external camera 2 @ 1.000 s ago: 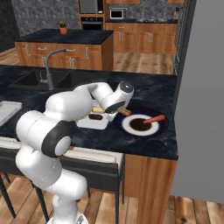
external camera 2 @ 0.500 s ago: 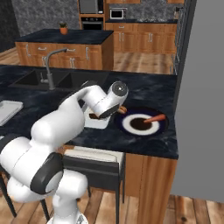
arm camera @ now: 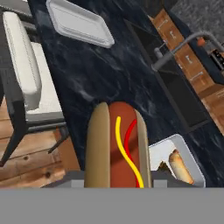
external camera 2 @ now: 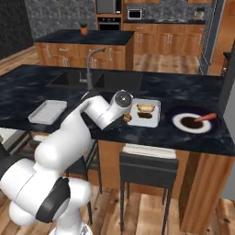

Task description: Place one cooked food and one vegetable from the large plate to each tupperware container.

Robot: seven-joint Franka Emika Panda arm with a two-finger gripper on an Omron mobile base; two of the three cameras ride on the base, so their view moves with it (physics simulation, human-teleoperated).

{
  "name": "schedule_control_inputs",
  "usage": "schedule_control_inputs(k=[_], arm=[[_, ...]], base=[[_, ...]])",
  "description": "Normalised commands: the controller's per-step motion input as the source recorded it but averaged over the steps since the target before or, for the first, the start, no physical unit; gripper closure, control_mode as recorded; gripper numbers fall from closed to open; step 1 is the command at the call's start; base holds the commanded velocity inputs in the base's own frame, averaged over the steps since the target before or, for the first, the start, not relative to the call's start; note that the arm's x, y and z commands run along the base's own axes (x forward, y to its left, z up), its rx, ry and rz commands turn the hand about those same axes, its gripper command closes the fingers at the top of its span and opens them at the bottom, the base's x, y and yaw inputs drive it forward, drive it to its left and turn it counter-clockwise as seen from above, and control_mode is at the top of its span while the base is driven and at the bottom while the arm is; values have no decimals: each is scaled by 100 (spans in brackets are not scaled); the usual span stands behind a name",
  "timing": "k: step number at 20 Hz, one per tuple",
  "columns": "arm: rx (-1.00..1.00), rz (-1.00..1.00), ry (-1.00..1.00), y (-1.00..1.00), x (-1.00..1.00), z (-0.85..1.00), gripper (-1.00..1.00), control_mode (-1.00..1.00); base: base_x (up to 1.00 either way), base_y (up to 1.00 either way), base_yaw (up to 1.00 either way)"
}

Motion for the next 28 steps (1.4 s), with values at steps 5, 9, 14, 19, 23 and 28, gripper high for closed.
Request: schedule_control_inputs(k=[5,9,14,19,23,28], arm=[[0,0,0,0,0,0,100,100],[0,0,0,0,0,0,100,100],[0,0,0,0,0,0,100,100],[0,0,0,0,0,0,100,100],[0,0,0,0,0,0,100,100],[0,1,8,22,44,-9,100,-100]], base=[[29,100,2],[68,92,3],[63,65,2],[63,41,0],[98,3,0],[36,0,0]])
